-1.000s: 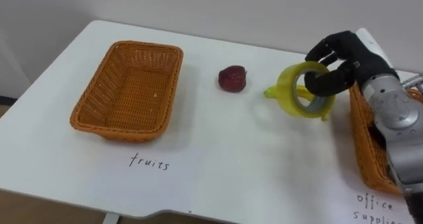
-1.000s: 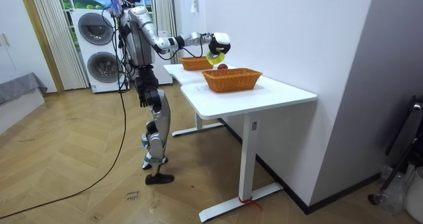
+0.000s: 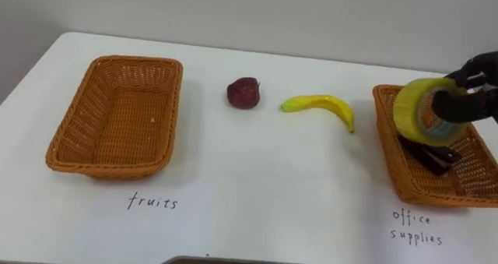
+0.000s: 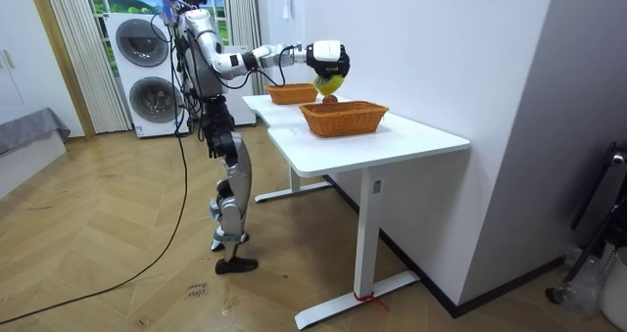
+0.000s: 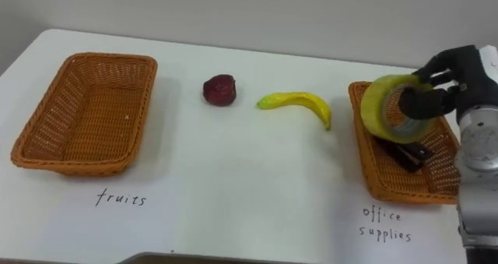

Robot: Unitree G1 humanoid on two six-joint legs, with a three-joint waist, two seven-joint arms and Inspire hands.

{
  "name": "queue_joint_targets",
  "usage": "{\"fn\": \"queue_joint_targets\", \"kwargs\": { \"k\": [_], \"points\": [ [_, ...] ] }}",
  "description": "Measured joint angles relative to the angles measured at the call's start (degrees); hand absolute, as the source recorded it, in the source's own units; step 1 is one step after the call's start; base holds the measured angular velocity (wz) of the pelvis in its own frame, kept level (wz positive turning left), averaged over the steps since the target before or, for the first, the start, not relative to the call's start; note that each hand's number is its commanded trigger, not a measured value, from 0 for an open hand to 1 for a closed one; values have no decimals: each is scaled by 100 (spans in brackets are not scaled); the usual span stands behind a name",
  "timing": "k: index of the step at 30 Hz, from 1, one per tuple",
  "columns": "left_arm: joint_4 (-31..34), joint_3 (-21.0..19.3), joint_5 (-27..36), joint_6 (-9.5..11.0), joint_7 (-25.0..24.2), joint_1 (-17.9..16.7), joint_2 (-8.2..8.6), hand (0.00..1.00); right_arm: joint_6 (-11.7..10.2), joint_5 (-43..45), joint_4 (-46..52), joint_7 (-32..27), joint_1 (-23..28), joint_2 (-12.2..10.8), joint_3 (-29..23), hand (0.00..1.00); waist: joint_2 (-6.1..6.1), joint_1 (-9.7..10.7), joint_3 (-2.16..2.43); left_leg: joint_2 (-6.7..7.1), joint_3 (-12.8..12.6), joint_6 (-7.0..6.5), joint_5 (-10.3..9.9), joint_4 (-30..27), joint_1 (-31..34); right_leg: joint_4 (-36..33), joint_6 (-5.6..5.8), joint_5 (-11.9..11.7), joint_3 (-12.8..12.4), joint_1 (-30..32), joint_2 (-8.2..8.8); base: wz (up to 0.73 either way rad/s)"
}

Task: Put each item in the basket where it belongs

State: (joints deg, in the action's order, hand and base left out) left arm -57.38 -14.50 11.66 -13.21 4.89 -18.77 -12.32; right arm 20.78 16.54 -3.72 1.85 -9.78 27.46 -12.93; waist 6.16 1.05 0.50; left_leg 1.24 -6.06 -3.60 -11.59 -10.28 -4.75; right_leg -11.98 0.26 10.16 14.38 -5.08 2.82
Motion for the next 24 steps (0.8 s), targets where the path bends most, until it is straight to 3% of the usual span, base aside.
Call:
{"fn": "queue_joint_targets", "kwargs": {
  "k": [11,12,13,14,15,21,24],
  "points": [
    [-23,-53,-5,2,-10,-34,29,0,0,-9,0,43,11,0,-12,100,-1,20,-3,-1,-8,1,0,0,1,13,-1,-2,-3,-3,-1,0],
    [-23,-54,-3,3,-10,-38,29,0,0,-10,0,44,11,0,-12,78,-3,20,-3,-1,-8,1,0,-1,1,16,-1,-2,-3,-2,-1,0],
    [-23,-53,0,6,-10,-41,29,0,0,-17,0,44,11,0,-12,43,-4,21,-3,-1,-8,1,0,1,0,19,-1,-2,-3,-2,-1,0],
    [-22,-53,2,12,-10,-45,29,0,0,-25,0,44,11,0,-12,27,-4,21,-3,-1,-8,1,0,1,-1,19,-1,-2,-3,-2,-2,0],
    [-10,-52,0,20,-10,-55,30,0,-6,-45,0,44,24,0,-13,0,-9,24,-3,-1,-8,1,0,-13,-6,25,-1,-2,-9,-3,-3,0],
    [5,-52,8,46,-10,-72,41,0,-16,-157,0,69,186,-1,-15,0,-61,16,-24,-1,-19,1,0,22,-73,30,-1,-2,-14,-56,-1,0],
    [13,-52,12,54,-10,-94,39,0,-17,-203,0,68,196,0,-32,0,-117,20,10,-2,-24,1,-1,69,-96,31,0,-2,-3,-72,6,0]
  ]
}}
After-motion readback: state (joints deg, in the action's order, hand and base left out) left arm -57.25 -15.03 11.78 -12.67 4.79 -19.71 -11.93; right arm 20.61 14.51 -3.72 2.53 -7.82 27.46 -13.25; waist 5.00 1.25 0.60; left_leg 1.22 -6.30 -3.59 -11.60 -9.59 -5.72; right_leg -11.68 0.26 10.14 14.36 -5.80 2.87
